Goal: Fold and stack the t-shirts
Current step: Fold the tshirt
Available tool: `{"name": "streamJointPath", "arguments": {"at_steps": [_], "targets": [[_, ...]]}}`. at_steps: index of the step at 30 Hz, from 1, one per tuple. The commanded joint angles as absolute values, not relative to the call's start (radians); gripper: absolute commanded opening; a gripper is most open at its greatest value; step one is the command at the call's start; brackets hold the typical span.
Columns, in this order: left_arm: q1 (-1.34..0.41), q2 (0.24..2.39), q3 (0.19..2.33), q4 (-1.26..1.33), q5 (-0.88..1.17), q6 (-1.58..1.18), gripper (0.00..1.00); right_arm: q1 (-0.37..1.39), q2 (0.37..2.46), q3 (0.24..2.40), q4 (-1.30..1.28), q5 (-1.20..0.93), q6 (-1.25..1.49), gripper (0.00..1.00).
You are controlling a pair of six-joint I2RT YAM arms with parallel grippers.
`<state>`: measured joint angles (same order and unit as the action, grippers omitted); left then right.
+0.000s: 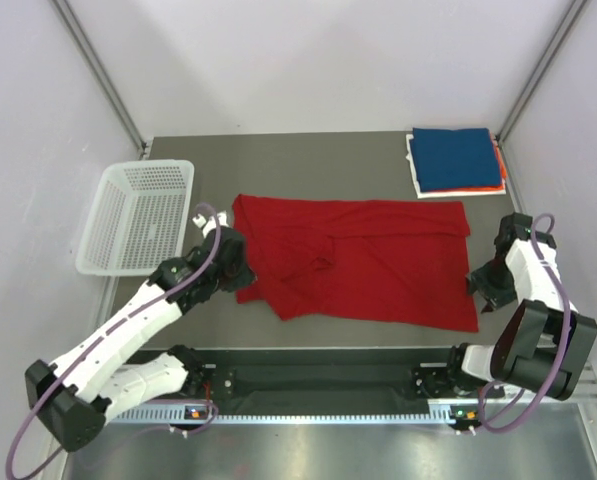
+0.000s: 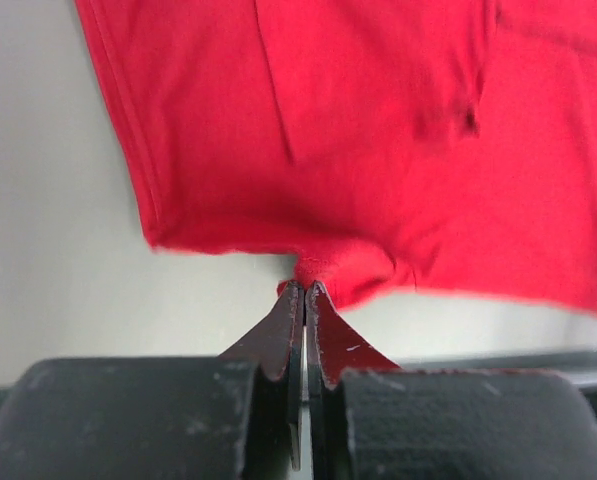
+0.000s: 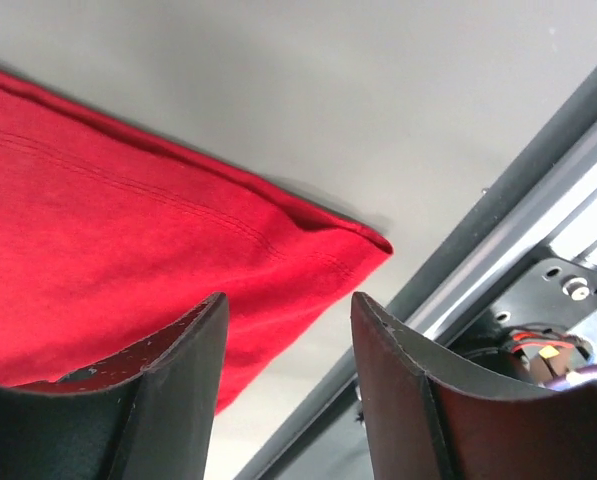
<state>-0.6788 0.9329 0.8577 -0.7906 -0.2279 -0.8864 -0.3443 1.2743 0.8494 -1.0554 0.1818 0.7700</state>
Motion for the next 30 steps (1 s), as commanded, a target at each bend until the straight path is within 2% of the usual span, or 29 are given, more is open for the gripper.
{"name": "streamJointPath", "arguments": {"at_steps": [1, 5, 7, 14, 16, 30], "targets": [[-0.547, 0.998, 0.939, -0.678, -0.198, -0.798, 0.00, -0.354, 1.295, 0.874, -1.089, 0.196, 0.761, 0.53], [-0.329, 1.101, 0.919, -0.562, 0.067, -0.752, 0.00, -0.356, 1.313, 0.905, -1.097, 0.219, 0.790, 0.54], [-0.276, 1.141, 0.928, -0.509, 0.100, -0.738, 0.00, -0.351, 1.319, 0.922, -1.089, 0.204, 0.787, 0.54], [-0.247, 1.334, 1.034, -0.445, 0.146, -0.724, 0.00, -0.258, 1.348, 0.968, -1.123, 0.232, 0.719, 0.57], [-0.235, 1.367, 1.049, -0.428, 0.146, -0.733, 0.00, -0.245, 1.358, 0.953, -1.129, 0.177, 0.716, 0.57], [-0.176, 1.647, 1.183, -0.391, 0.264, -0.712, 0.00, -0.166, 1.247, 0.767, -1.195, 0.129, 0.897, 0.50]]}}
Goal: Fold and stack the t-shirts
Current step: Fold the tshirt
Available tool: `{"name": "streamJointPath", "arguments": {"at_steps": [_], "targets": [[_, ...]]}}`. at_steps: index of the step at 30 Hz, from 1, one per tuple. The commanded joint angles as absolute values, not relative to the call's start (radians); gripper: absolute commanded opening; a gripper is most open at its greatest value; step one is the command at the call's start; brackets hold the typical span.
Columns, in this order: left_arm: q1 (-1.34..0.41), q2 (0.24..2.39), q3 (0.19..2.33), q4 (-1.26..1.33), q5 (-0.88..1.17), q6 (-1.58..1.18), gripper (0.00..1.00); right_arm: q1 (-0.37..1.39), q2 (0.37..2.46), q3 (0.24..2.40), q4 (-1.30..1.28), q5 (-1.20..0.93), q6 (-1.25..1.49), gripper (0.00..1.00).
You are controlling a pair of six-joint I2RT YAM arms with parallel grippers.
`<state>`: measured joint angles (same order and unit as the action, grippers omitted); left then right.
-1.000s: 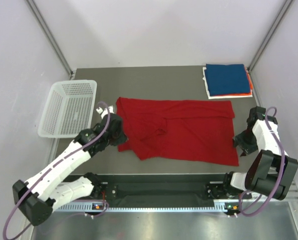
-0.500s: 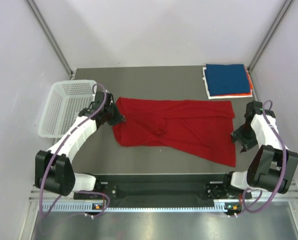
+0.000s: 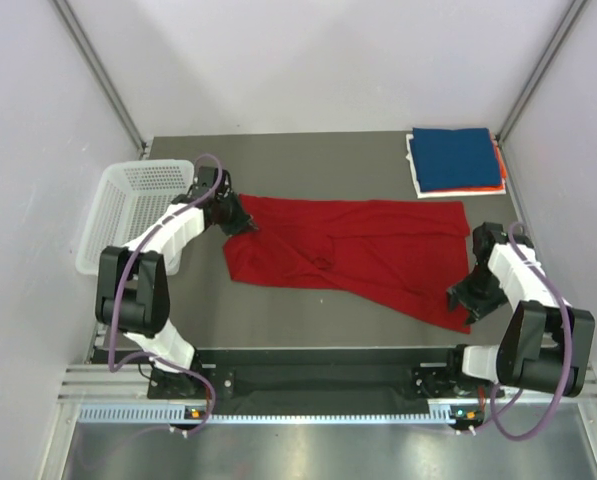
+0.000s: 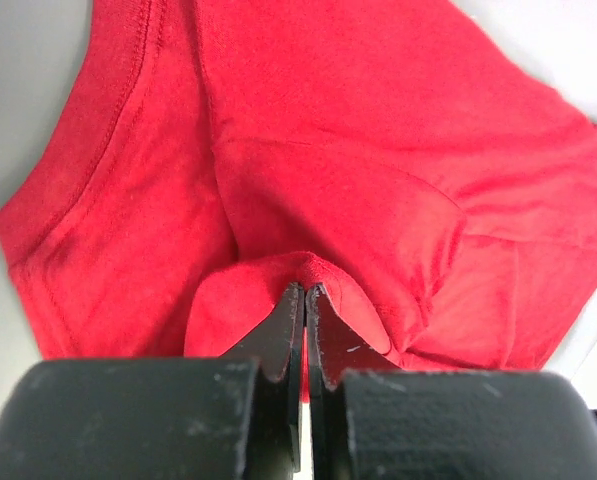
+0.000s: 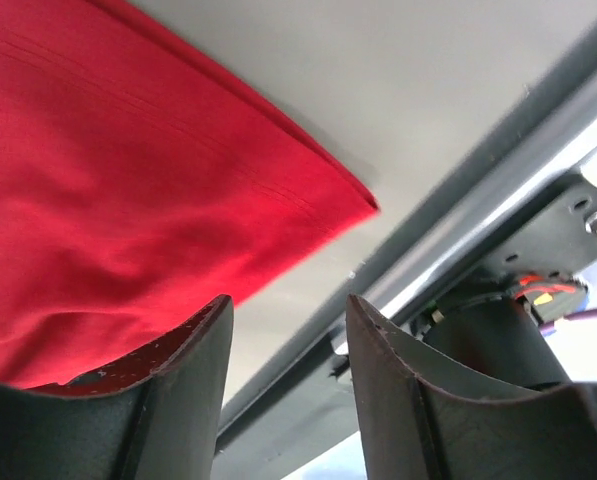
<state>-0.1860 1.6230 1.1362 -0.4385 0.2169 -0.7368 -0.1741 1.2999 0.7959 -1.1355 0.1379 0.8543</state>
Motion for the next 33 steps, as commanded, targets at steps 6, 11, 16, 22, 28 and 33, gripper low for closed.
{"name": "streamJointPath", "arguments": {"at_steps": [6, 11, 16, 22, 28, 33], "targets": [[-0.161, 1.670, 1.164, -0.359, 0.294, -0.698, 0.00, -0.166, 1.207, 0.713, -1.193, 0.133, 0.943, 0.45], [-0.152, 1.680, 1.155, -0.341, 0.330, -0.704, 0.00, -0.153, 1.221, 0.718, -1.196, 0.140, 1.032, 0.45], [-0.152, 1.690, 1.131, -0.302, 0.408, -0.738, 0.00, -0.153, 1.261, 0.664, -1.120, 0.075, 1.124, 0.45], [-0.152, 1.692, 1.127, -0.302, 0.420, -0.733, 0.00, -0.144, 1.296, 0.635, -1.083, 0.101, 1.228, 0.44], [-0.152, 1.684, 1.121, -0.308, 0.422, -0.729, 0.00, -0.144, 1.272, 0.640, -1.086, 0.172, 1.296, 0.14], [-0.152, 1.648, 1.121, -0.334, 0.371, -0.706, 0.00, -0.141, 1.223, 0.649, -1.088, 0.237, 1.319, 0.00]]}}
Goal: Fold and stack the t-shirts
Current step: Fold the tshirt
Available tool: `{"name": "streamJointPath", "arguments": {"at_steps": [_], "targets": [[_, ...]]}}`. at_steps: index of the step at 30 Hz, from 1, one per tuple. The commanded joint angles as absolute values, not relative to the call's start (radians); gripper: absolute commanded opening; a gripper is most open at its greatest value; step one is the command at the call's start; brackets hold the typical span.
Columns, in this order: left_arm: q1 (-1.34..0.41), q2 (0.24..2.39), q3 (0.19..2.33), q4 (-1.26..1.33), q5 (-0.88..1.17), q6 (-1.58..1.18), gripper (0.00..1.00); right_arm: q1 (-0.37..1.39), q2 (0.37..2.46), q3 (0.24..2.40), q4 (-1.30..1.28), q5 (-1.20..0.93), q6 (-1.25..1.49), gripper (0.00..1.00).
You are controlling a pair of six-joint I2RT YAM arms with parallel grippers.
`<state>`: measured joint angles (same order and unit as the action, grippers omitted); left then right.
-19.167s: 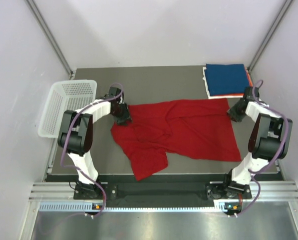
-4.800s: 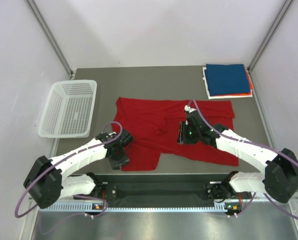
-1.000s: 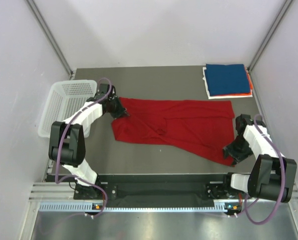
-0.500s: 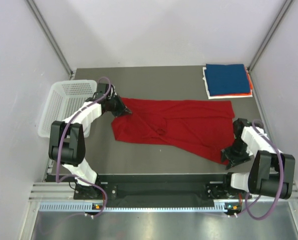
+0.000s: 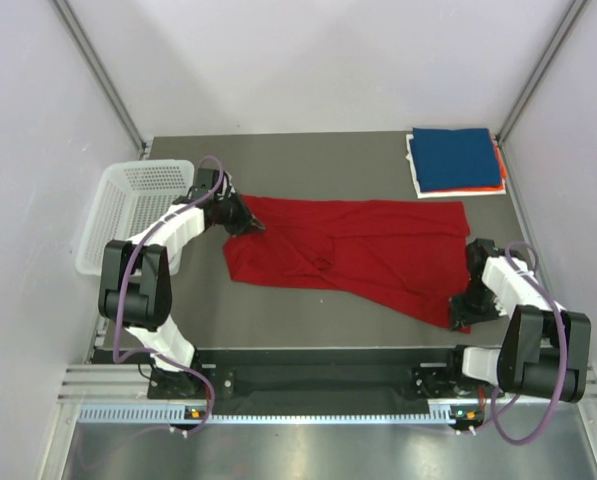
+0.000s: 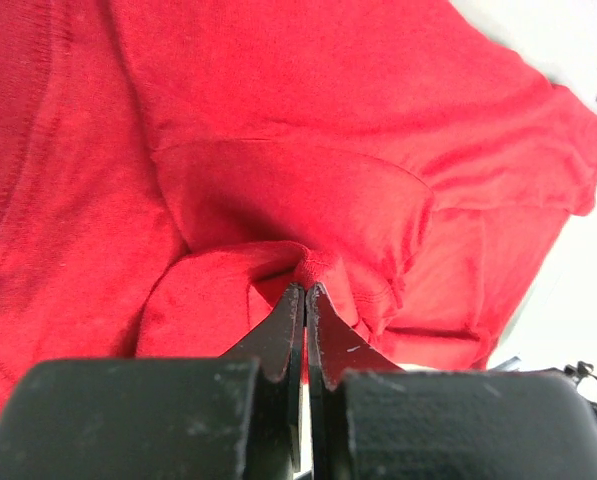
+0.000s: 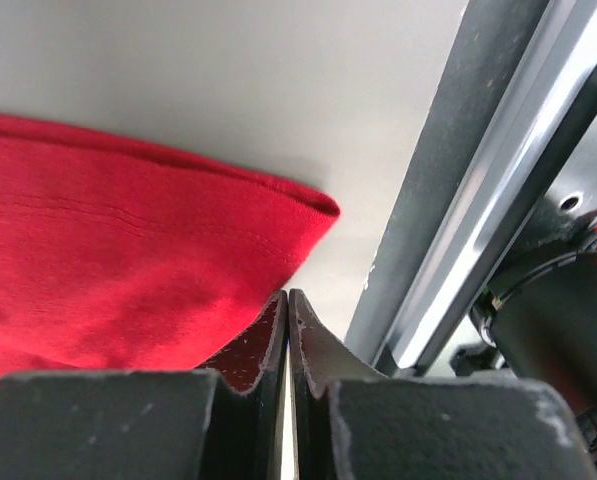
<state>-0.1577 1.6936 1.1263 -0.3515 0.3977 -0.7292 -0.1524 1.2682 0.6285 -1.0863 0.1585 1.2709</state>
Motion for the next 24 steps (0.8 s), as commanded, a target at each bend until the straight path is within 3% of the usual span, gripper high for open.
{"name": "streamJointPath", "arguments": {"at_steps": [1, 12, 15, 24], "targets": [[-0.152, 1.634, 1.121, -0.340, 0.359, -0.700, 0.00, -0.140, 1.223, 0.652, -1.091, 0.250, 1.321, 0.00], [-0.140, 1.552, 1.126, -0.397, 0.313, -0.678, 0.00, -0.084, 1.204, 0.776, -1.206, 0.368, 1.276, 0.00], [-0.141, 1.551, 1.126, -0.396, 0.307, -0.675, 0.00, -0.084, 1.168, 0.735, -1.203, 0.315, 1.308, 0.36], [-0.141, 1.549, 1.121, -0.396, 0.330, -0.657, 0.00, -0.084, 1.177, 0.647, -1.059, 0.229, 1.428, 0.35]]}}
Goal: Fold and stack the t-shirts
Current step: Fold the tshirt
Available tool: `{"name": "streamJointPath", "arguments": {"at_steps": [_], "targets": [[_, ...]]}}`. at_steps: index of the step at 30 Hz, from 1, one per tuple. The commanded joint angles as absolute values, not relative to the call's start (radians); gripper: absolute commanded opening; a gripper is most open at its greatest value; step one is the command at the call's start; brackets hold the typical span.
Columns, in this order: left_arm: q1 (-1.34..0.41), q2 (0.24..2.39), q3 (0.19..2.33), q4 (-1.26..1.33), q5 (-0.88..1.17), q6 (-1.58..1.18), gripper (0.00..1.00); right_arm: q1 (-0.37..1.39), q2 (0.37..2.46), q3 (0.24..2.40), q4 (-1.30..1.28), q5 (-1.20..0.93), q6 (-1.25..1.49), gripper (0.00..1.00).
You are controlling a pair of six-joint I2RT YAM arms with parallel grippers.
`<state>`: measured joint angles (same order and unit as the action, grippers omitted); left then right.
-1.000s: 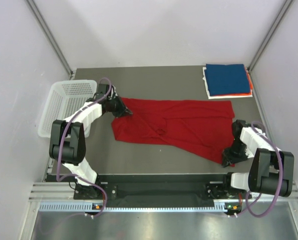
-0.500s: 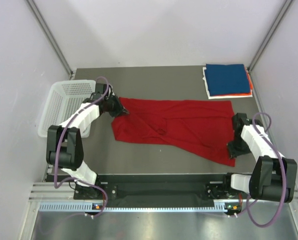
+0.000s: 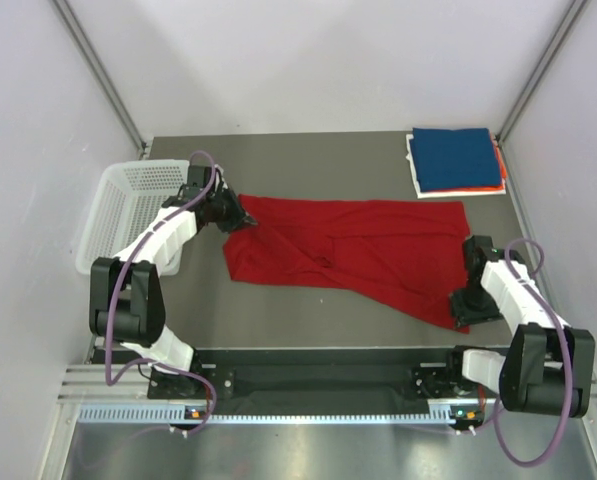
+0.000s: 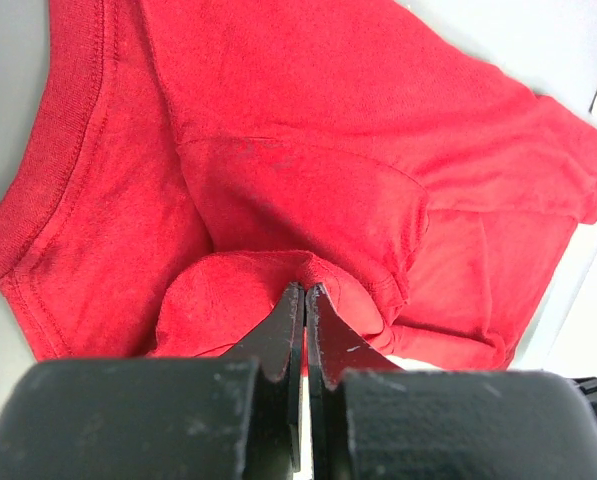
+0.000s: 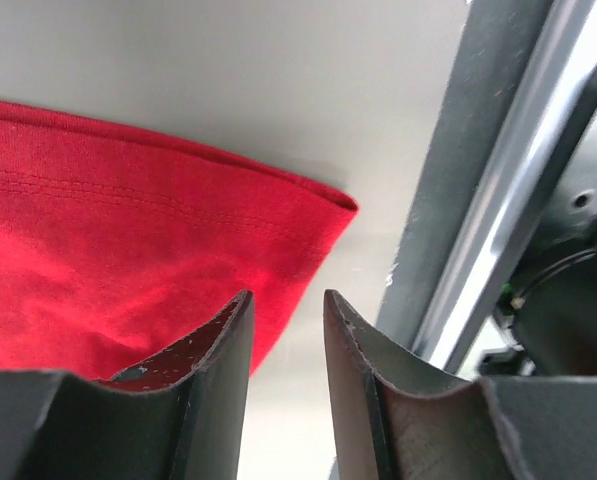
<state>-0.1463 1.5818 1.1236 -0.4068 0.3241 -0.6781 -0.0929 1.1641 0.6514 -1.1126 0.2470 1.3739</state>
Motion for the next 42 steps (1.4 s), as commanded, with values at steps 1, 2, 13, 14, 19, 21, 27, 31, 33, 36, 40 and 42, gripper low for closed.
{"name": "streamJointPath", "arguments": {"at_steps": [1, 2, 13, 14, 19, 21, 27, 31, 33, 36, 40, 42], "targets": [[-0.140, 1.554, 1.120, -0.393, 0.334, -0.657, 0.00, -0.084, 1.183, 0.644, -1.057, 0.229, 1.442, 0.35], [-0.140, 1.555, 1.120, -0.390, 0.337, -0.658, 0.00, -0.084, 1.187, 0.640, -1.054, 0.230, 1.450, 0.35], [-0.140, 1.543, 1.111, -0.399, 0.337, -0.643, 0.00, -0.084, 1.201, 0.594, -0.994, 0.272, 1.500, 0.34], [-0.140, 1.540, 1.109, -0.400, 0.336, -0.640, 0.00, -0.084, 1.204, 0.595, -0.997, 0.273, 1.500, 0.34], [-0.140, 1.535, 1.104, -0.402, 0.319, -0.637, 0.00, -0.084, 1.227, 0.678, -1.095, 0.302, 1.465, 0.38], [-0.140, 1.537, 1.104, -0.400, 0.321, -0.638, 0.00, -0.084, 1.242, 0.719, -1.161, 0.316, 1.434, 0.40], [-0.140, 1.540, 1.109, -0.407, 0.319, -0.634, 0.00, -0.084, 1.171, 0.666, -1.122, 0.301, 1.439, 0.41], [-0.140, 1.540, 1.114, -0.416, 0.330, -0.629, 0.00, -0.084, 1.144, 0.583, -1.049, 0.259, 1.454, 0.40], [-0.140, 1.540, 1.112, -0.413, 0.327, -0.630, 0.00, -0.081, 1.172, 0.589, -1.057, 0.259, 1.453, 0.39], [-0.140, 1.542, 1.111, -0.400, 0.334, -0.644, 0.00, -0.081, 1.216, 0.603, -1.062, 0.276, 1.462, 0.39], [-0.140, 1.546, 1.118, -0.406, 0.328, -0.640, 0.00, -0.081, 1.229, 0.588, -1.014, 0.291, 1.477, 0.39], [-0.140, 1.543, 1.120, -0.414, 0.321, -0.631, 0.00, -0.081, 1.218, 0.577, -1.003, 0.313, 1.489, 0.39]]}}
